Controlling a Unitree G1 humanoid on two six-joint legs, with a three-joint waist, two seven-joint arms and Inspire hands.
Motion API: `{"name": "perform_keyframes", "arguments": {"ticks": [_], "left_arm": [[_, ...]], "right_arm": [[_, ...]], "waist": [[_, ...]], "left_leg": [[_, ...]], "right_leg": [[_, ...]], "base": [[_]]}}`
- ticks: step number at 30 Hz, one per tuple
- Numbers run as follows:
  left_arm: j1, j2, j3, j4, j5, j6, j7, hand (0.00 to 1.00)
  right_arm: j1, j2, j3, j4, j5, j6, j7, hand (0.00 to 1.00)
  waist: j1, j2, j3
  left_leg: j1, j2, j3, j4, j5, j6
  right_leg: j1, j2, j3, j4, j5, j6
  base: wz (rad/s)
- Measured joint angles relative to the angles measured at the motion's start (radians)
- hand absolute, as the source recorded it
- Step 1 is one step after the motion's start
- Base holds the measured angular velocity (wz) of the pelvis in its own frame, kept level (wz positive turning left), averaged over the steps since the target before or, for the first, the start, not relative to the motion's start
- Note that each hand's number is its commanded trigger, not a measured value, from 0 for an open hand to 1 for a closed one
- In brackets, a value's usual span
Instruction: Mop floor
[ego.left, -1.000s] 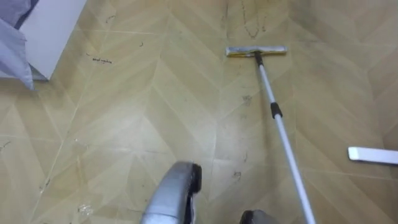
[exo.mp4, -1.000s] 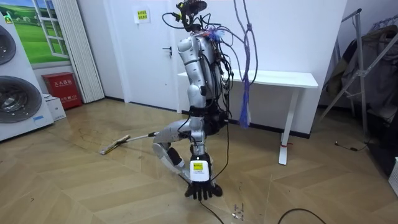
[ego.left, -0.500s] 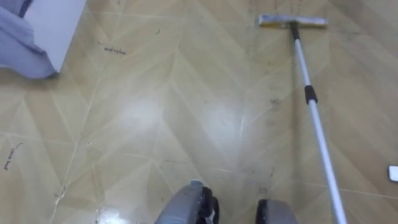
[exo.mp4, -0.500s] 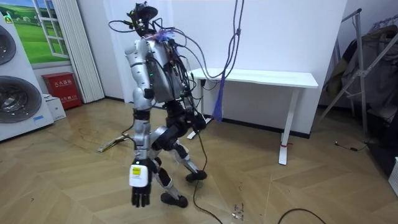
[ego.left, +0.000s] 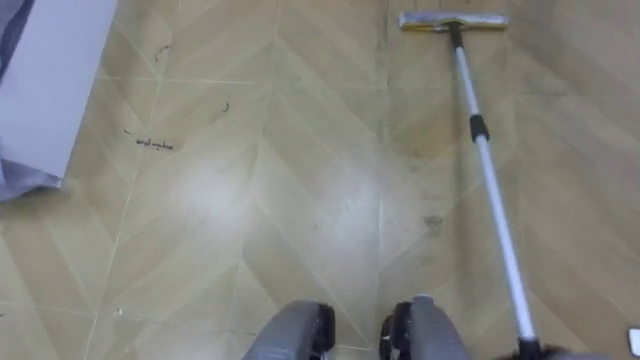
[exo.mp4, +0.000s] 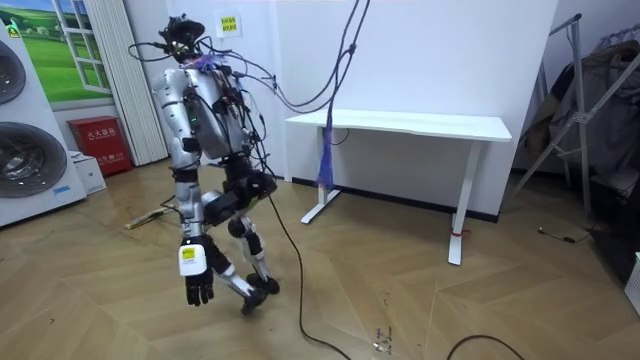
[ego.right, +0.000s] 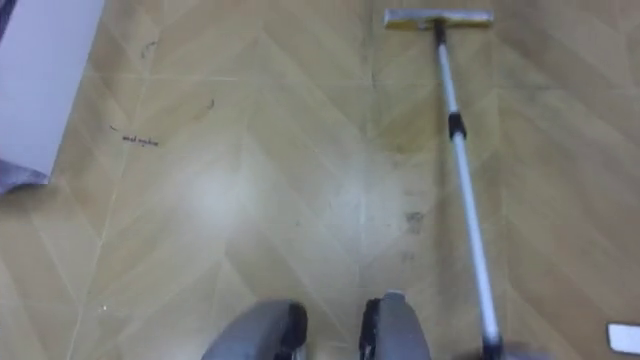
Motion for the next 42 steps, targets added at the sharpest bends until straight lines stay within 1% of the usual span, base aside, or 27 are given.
{"name": "perform_keyframes", "arguments": {"ticks": [1, 2, 3, 4, 5, 6, 7, 9, 11, 13, 17, 20, 22, 23, 24, 25, 27, 28, 31, 32, 33, 34, 35, 36, 38, 40, 42], "left_arm": [[0.005, 0.001, 0.001, -0.005, 0.0, 0.0, -0.001, 0.0], [0.019, 0.001, -0.001, -0.01, 0.002, -0.001, -0.008, 0.0], [0.031, 0.001, 0.0, -0.01, 0.007, -0.001, -0.026, 0.0], [0.03, 0.002, 0.001, -0.01, 0.015, -0.001, -0.035, 0.0], [0.034, 0.005, 0.004, -0.002, 0.026, 0.003, -0.045, 0.0], [0.026, 0.005, 0.009, -0.002, 0.042, 0.005, -0.047, 0.0], [0.008, 0.005, 0.024, -0.006, 0.077, 0.004, -0.054, 0.0], [0.006, 0.005, 0.02, -0.03, 0.126, -0.01, -0.053, 0.0], [0.005, 0.006, 0.022, -0.037, 0.131, -0.016, -0.052, 0.0], [0.006, 0.005, 0.022, -0.046, 0.135, -0.023, -0.05, 0.0], [0.01, 0.0, 0.018, -0.047, 0.133, -0.021, -0.044, 0.0], [0.028, -0.011, 0.02, -0.047, 0.134, 0.016, -0.043, 0.0], [0.049, -0.013, 0.021, -0.046, 0.131, 0.042, -0.04, 0.0], [0.061, -0.01, 0.02, -0.051, 0.121, 0.054, -0.032, 0.0], [0.07, -0.002, 0.019, -0.072, 0.11, 0.064, -0.017, 0.0], [0.075, 0.003, 0.019, -0.083, 0.104, 0.065, -0.013, 0.0], [0.107, 0.028, -0.001, -0.141, 0.062, 0.064, -0.005, 0.0], [0.11, 0.032, -0.007, -0.152, 0.053, 0.063, -0.005, 0.0], [0.118, 0.047, -0.019, -0.183, 0.047, 0.061, -0.015, 0.0], [0.121, 0.046, -0.02, -0.182, 0.054, 0.061, -0.028, 0.0], [0.124, 0.046, -0.02, -0.185, 0.059, 0.059, -0.047, 0.0], [0.12, 0.046, -0.02, -0.183, 0.06, 0.059, -0.056, 0.0], [0.114, 0.045, -0.019, -0.176, 0.081, 0.06, -0.081, 0.0], [0.115, 0.047, -0.017, -0.17, 0.11, 0.061, -0.097, 0.0], [0.084, 0.043, -0.015, -0.163, 0.145, 0.056, -0.113, 0.0], [0.075, 0.042, -0.015, -0.171, 0.188, 0.041, -0.111, 0.0], [0.071, 0.039, -0.017, -0.173, 0.216, 0.023, -0.101, 0.0]], "right_arm": [[-0.012, 0.001, 0.001, 0.0, 0.011, -0.012, 0.004, 1.0], [-0.018, 0.004, 0.002, 0.001, 0.04, -0.015, 0.017, 1.0], [-0.002, 0.006, 0.012, 0.003, 0.066, -0.013, 0.031, 1.0], [0.014, 0.006, 0.021, 0.003, 0.084, -0.013, 0.037, 1.0], [0.065, 0.001, 0.032, 0.003, 0.114, -0.014, 0.044, 1.0], [0.098, -0.006, 0.029, 0.004, 0.13, -0.016, 0.047, 1.0], [0.177, -0.02, 0.025, 0.018, 0.157, -0.019, 0.056, 1.0], [0.321, -0.032, 0.042, 0.078, 0.157, -0.022, 0.051, 1.0], [0.424, -0.03, 0.05, 0.079, 0.156, -0.026, 0.035, 1.0], [0.501, -0.014, 0.048, 0.078, 0.154, -0.026, 0.022, 1.0], [0.538, 0.057, 0.027, 0.057, 0.108, -0.016, -0.003, 1.0], [0.489, 0.063, 0.01, 0.043, 0.078, 0.035, -0.007, 1.0], [0.442, 0.052, 0.002, 0.047, 0.064, 0.067, -0.007, 1.0], [0.384, 0.039, 0.003, 0.057, 0.053, 0.085, -0.008, 1.0], [0.311, 0.023, 0.0, 0.056, 0.035, 0.092, -0.01, 1.0], [0.278, 0.014, 0.001, 0.052, 0.03, 0.093, -0.011, 1.0], [0.135, -0.013, 0.027, 0.035, 0.024, 0.081, 0.001, 1.0], [0.106, -0.019, 0.036, 0.026, 0.026, 0.074, 0.004, 1.0], [0.018, -0.03, 0.052, 0.003, 0.063, 0.031, 0.034, 1.0], [0.011, -0.029, 0.048, 0.002, 0.074, 0.026, 0.046, 1.0], [0.024, -0.031, 0.047, 0.002, 0.087, 0.021, 0.053, 1.0], [0.033, -0.033, 0.047, 0.003, 0.091, 0.021, 0.054, 1.0], [0.07, -0.039, 0.047, 0.004, 0.098, 0.017, 0.059, 1.0], [0.127, -0.045, 0.047, 0.004, 0.104, 0.011, 0.067, 1.0], [0.224, -0.065, 0.052, 0.016, 0.104, 0.007, 0.074, 1.0], [0.316, -0.077, 0.061, 0.041, 0.102, 0.007, 0.07, 1.0], [0.403, -0.071, 0.069, 0.042, 0.09, 0.006, 0.048, 1.0]], "waist": [[0.006, -0.007, 0.0044], [0.012, -0.013, 0.0048], [0.012, -0.012, 0.0024], [0.01, -0.01, 0.0013], [-0.006, -0.01, -0.003], [-0.017, -0.006, -0.0061], [-0.028, -0.001, -0.0093], [-0.033, 0.027, -0.034], [-0.059, 0.063, -0.0499], [-0.079, 0.088, -0.0561], [-0.118, 0.1, -0.0456], [-0.115, 0.093, -0.0422], [-0.108, 0.086, -0.0393], [-0.101, 0.078, -0.0372], [-0.094, 0.065, -0.0284], [-0.082, 0.049, -0.0214], [-0.04, -0.002, -0.0184], [-0.036, -0.008, -0.0191], [0.012, -0.033, -0.0029], [0.022, -0.037, -0.0043], [0.022, -0.032, -0.0058], [0.022, -0.025, -0.0047], [0.014, -0.005, -0.006], [-0.001, 0.002, -0.0184], [-0.01, 0.015, -0.021], [-0.027, 0.026, -0.0285], [-0.056, 0.057, -0.0464]], "left_leg": [[-0.013, 0.006, -0.009, -0.06, -0.034, 0.002], [-0.005, 0.015, -0.03, -0.247, -0.082, -0.001], [0.037, 0.02, -0.053, -0.485, -0.082, -0.006], [0.06, 0.024, -0.059, -0.578, -0.095, 0.011], [0.085, 0.015, -0.042, -0.6, -0.12, 0.058], [0.099, -0.002, -0.036, -0.6, -0.138, 0.086], [0.133, -0.04, -0.028, -0.6, -0.167, 0.122], [0.214, -0.08, -0.009, -0.6, -0.233, 0.16], [0.263, -0.102, -0.019, -0.602, -0.269, 0.177], [0.315, -0.114, -0.025, -0.615, -0.301, 0.184], [0.423, -0.114, -0.035, -0.669, -0.345, 0.172], [0.496, -0.114, -0.039, -0.695, -0.381, 0.157], [0.539, -0.111, -0.042, -0.695, -0.41, 0.14], [0.538, -0.104, -0.032, -0.644, -0.414, 0.115], [0.466, -0.079, -0.016, -0.491, -0.349, 0.022], [0.427, -0.059, 0.0, -0.405, -0.293, -0.009], [0.27, -0.023, 0.02, -0.168, 0.021, -0.031], [0.236, -0.019, 0.015, -0.131, 0.058, -0.029], [0.128, 0.04, 0.019, -0.165, -0.011, 0.0], [0.13, 0.048, 0.017, -0.316, -0.056, 0.0], [0.153, 0.045, 0.008, -0.519, -0.069, -0.002], [0.167, 0.048, 0.008, -0.606, -0.068, -0.002], [0.18, 0.049, 0.008, -0.693, -0.073, 0.045], [0.199, 0.027, 0.02, -0.695, -0.1, 0.083], [0.239, -0.017, 0.033, -0.695, -0.147, 0.122], [0.289, -0.065, 0.046, -0.692, -0.19, 0.152], [0.328, -0.085, 0.039, -0.682, -0.235, 0.168]], "right_leg": [[0.02, 0.0, 0.0, -0.007, -0.013, 0.005], [0.076, -0.001, 0.0, -0.033, -0.038, 0.02], [0.138, -0.005, -0.002, -0.071, -0.062, 0.038], [0.17, -0.007, -0.004, -0.089, -0.076, 0.048], [0.224, -0.027, -0.006, -0.113, -0.103, 0.078], [0.242, -0.038, 0.001, -0.108, -0.109, 0.084], [0.255, -0.055, 0.02, -0.071, -0.091, 0.1], [0.241, -0.061, 0.067, 0.05, 0.016, 0.129], [0.189, -0.051, 0.065, 0.11, 0.071, 0.12], [0.123, -0.034, 0.055, 0.146, 0.084, 0.106], [0.004, -0.006, 0.021, -0.05, 0.106, 0.083], [0.02, -0.006, -0.038, -0.262, 0.17, 0.035], [0.061, -0.008, -0.044, -0.259, 0.182, 0.019], [0.071, -0.019, -0.056, -0.241, 0.177, 0.014], [0.07, -0.013, -0.053, -0.212, 0.17, 0.007], [0.068, -0.006, -0.044, -0.197, 0.16, 0.003], [0.069, 0.002, -0.029, -0.154, 0.125, -0.031], [0.073, 0.004, -0.031, -0.151, 0.115, -0.033], [0.122, 0.017, -0.031, -0.135, 0.066, -0.027], [0.153, 0.018, -0.032, -0.143, 0.043, -0.016], [0.189, 0.016, -0.035, -0.157, 0.013, 0.002], [0.209, 0.014, -0.04, -0.165, 0.0, 0.008], [0.252, 0.002, -0.058, -0.18, -0.028, 0.018], [0.281, -0.025, -0.068, -0.192, -0.046, 0.046], [0.293, -0.049, -0.028, -0.145, -0.042, 0.07], [0.271, -0.085, 0.006, -0.021, 0.026, 0.105], [0.238, -0.083, 0.037, 0.085, 0.118, 0.112]], "base": [[0.06], [0.17], [0.16], [0.28], [0.42], [0.81], [0.77], [0.42], [0.13], [-0.01], [-0.31], [-0.23], [-0.06], [-0.12], [-0.17], [-0.37], [-0.35], [-0.07], [-0.06], [0.28], [0.34], [0.36], [0.41], [0.51], [0.46], [0.28], [0.17]]}}
